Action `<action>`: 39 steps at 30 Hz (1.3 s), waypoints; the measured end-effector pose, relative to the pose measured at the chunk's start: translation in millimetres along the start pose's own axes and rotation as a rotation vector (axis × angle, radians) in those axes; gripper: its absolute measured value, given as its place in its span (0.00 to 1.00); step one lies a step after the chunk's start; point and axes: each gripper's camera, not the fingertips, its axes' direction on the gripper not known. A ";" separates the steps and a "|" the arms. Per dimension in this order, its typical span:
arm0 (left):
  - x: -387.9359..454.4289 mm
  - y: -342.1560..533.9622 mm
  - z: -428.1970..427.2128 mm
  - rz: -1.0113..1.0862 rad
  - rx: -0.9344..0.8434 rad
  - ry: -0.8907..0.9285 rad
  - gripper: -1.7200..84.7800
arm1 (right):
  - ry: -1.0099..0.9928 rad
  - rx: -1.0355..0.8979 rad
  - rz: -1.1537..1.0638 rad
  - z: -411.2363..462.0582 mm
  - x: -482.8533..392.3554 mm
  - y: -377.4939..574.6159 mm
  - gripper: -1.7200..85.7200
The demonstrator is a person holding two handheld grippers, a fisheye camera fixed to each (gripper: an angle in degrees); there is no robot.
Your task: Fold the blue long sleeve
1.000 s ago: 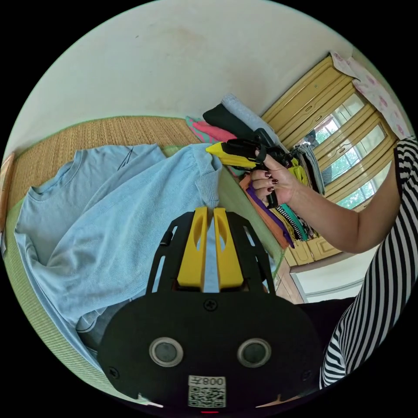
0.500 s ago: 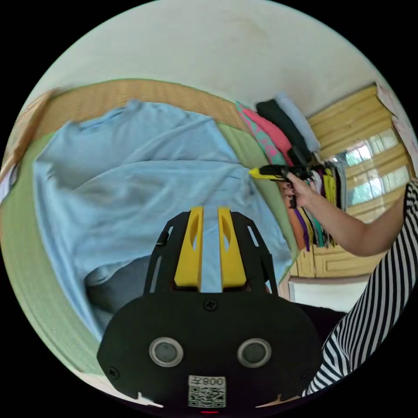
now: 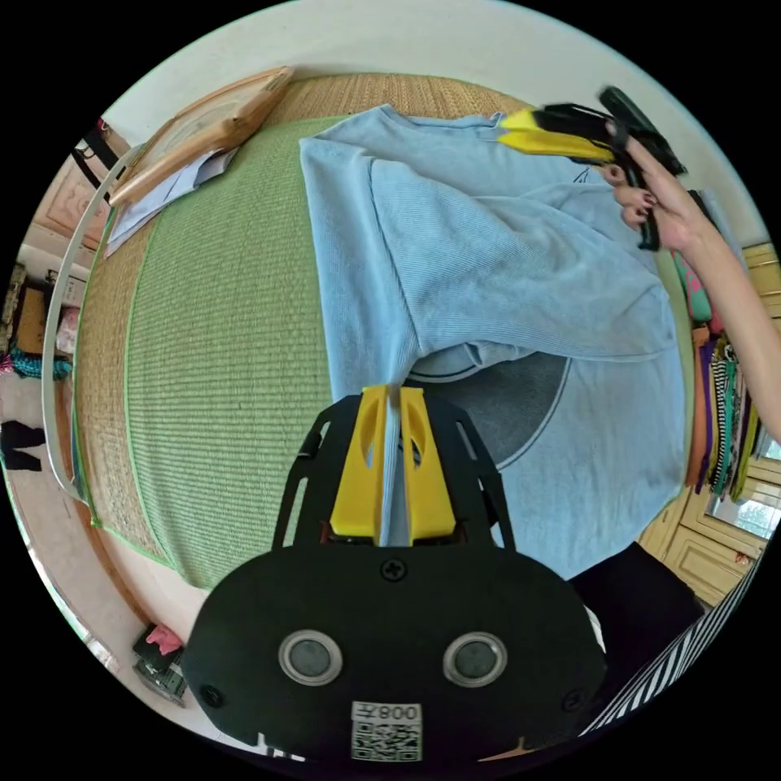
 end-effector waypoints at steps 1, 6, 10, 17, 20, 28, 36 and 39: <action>-7.1 2.2 -3.5 -0.003 0.018 -0.008 0.06 | 0.018 -0.038 -0.005 24.8 -3.9 -22.3 0.10; -41.8 15.7 -23.4 -0.036 0.097 0.028 0.04 | 0.019 -0.161 0.029 98.6 -9.4 -78.6 0.11; -77.1 28.9 -39.1 -0.086 0.150 0.094 0.04 | -0.049 -0.204 0.062 135.5 -14.2 -100.6 0.07; -158.8 65.5 -65.3 -0.296 0.289 0.286 0.04 | -0.105 -0.176 -0.116 151.4 -76.3 -143.2 0.05; -195.3 81.6 -64.1 -0.401 0.317 0.346 0.04 | -0.071 -0.217 -0.177 175.3 -98.8 -164.2 0.04; -248.5 103.1 -69.9 -0.479 0.330 0.374 0.05 | 0.084 -0.324 -0.151 268.0 -104.7 -187.5 0.03; -255.9 105.0 -111.1 -0.395 0.473 0.350 0.03 | 0.202 -0.186 -0.313 252.6 -144.3 -146.5 0.02; -258.0 86.6 -94.6 -0.319 0.375 0.336 0.02 | 0.297 -0.221 -0.342 277.8 -142.4 -124.2 0.02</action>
